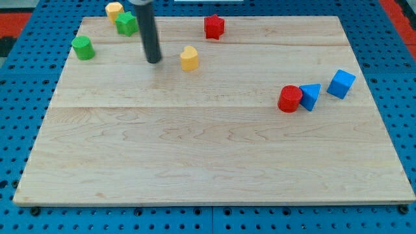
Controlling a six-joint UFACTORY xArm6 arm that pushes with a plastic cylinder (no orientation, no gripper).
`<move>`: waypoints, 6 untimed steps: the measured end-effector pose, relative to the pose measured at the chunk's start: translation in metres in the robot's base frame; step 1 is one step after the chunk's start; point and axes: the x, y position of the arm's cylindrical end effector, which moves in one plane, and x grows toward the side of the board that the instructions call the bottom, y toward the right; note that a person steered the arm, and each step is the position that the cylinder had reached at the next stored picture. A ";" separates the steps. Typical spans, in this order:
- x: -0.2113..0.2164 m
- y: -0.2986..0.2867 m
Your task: Move the yellow heart to the bottom right of the red star
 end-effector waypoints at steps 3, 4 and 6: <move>-0.037 0.199; -0.025 0.192; -0.025 0.128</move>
